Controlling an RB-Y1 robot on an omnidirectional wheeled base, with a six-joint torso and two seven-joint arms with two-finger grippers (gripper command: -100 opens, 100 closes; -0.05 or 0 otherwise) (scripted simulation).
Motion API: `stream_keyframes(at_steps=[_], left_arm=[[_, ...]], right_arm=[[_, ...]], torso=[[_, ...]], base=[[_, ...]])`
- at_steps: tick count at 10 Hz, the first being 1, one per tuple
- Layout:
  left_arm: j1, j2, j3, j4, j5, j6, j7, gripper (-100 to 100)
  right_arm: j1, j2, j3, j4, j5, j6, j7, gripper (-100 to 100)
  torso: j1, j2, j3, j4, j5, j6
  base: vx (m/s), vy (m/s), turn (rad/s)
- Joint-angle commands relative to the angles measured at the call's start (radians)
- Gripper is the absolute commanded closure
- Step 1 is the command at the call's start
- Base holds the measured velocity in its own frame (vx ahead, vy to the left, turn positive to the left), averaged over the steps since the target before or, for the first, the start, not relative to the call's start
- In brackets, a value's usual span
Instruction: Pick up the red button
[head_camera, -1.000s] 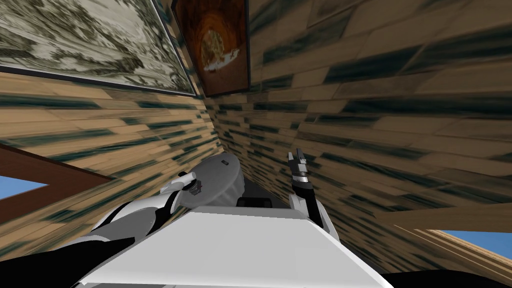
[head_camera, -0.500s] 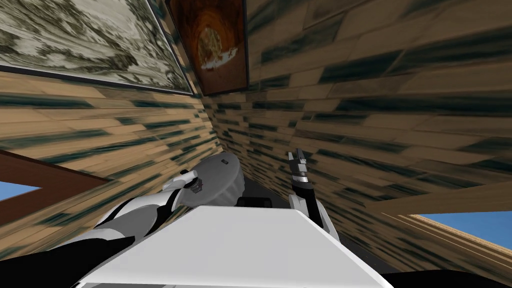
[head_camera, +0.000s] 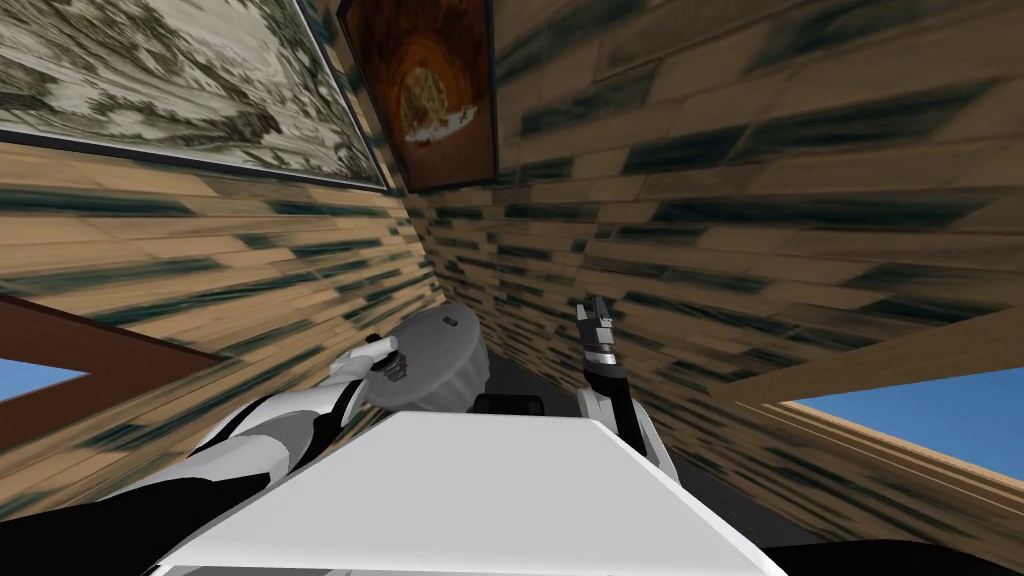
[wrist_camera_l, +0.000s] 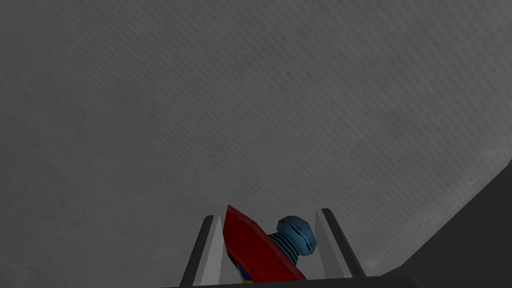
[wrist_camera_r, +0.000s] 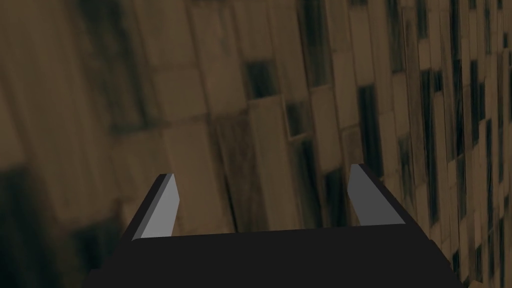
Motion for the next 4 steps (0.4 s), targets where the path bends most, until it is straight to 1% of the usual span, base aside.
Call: stream_keyframes(at_steps=[1,2,3,4], left_arm=[[-0.016,0.003,-0.020,0.005,0.003,0.007,0.029,100],[-0.019,0.004,-0.032,-0.006,0.004,0.018,0.049,100],[-0.009,0.003,-0.024,-0.015,0.003,0.016,0.037,100],[-0.008,0.003,-0.025,-0.019,0.004,0.021,0.043,0]], right_arm=[[0.000,0.000,0.000,0.000,0.000,0.000,0.000,0],[0.000,0.000,0.000,0.000,0.000,0.000,0.000,0],[0.000,0.000,0.000,0.000,0.000,0.000,0.000,0],[0.000,0.000,0.000,0.000,0.000,0.000,0.000,0]], torso=[[0.000,0.000,0.000,0.000,0.000,0.000],[0.000,0.000,0.000,0.000,0.000,0.000],[0.000,0.000,0.000,0.000,0.000,0.000],[-0.001,-0.001,-0.001,0.000,0.000,-0.001]], base=[[-0.069,0.025,-0.055],[-0.076,0.019,-0.067],[-0.034,0.008,-0.018],[-0.006,0.001,0.004]])
